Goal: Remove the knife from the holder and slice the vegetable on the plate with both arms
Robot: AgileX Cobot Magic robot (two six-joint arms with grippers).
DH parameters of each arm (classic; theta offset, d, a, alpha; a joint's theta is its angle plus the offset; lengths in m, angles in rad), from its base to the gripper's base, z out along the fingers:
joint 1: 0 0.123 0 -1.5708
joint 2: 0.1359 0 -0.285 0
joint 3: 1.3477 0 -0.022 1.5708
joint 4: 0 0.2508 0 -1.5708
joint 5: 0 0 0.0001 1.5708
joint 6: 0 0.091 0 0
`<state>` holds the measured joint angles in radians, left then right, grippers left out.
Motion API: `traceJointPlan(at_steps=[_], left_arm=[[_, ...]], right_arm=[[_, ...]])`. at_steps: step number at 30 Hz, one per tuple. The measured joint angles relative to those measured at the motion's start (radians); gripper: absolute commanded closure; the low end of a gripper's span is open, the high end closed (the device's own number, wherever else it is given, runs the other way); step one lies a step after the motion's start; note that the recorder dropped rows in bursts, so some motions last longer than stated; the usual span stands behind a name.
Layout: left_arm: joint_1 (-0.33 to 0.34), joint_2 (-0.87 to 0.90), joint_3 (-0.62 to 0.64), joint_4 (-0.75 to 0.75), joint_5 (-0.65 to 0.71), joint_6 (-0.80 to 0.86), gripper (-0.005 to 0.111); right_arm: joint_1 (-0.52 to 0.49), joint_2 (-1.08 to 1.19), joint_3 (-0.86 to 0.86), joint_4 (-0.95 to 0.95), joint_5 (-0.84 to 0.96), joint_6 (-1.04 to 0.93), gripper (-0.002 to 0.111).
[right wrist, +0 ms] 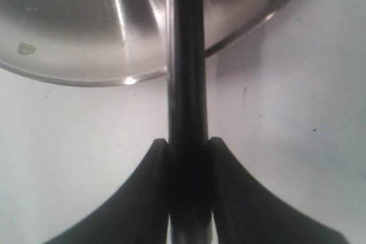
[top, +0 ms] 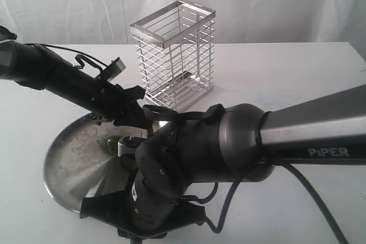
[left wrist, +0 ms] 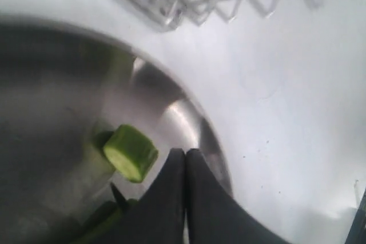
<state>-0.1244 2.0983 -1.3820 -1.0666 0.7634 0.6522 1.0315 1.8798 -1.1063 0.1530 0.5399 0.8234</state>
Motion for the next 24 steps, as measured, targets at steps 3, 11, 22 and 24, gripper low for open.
traceJointPlan(at_steps=[3, 11, 22, 24], left_arm=[[0.038, -0.037, -0.042, 0.014, 0.030, -0.009, 0.107], [0.100, -0.072, -0.058, 0.087, 0.054, -0.068, 0.107], [0.051, -0.021, -0.038, 0.095, 0.049, -0.071, 0.107], [0.044, -0.016, -0.038, 0.095, 0.044, -0.071, 0.107]], right_arm=[[0.000, 0.000, 0.000, 0.000, 0.000, -0.002, 0.108], [0.000, 0.000, 0.000, 0.000, 0.000, -0.002, 0.108], [0.000, 0.000, 0.000, 0.000, 0.000, -0.002, 0.108], [0.000, 0.000, 0.000, 0.000, 0.000, -0.002, 0.108]])
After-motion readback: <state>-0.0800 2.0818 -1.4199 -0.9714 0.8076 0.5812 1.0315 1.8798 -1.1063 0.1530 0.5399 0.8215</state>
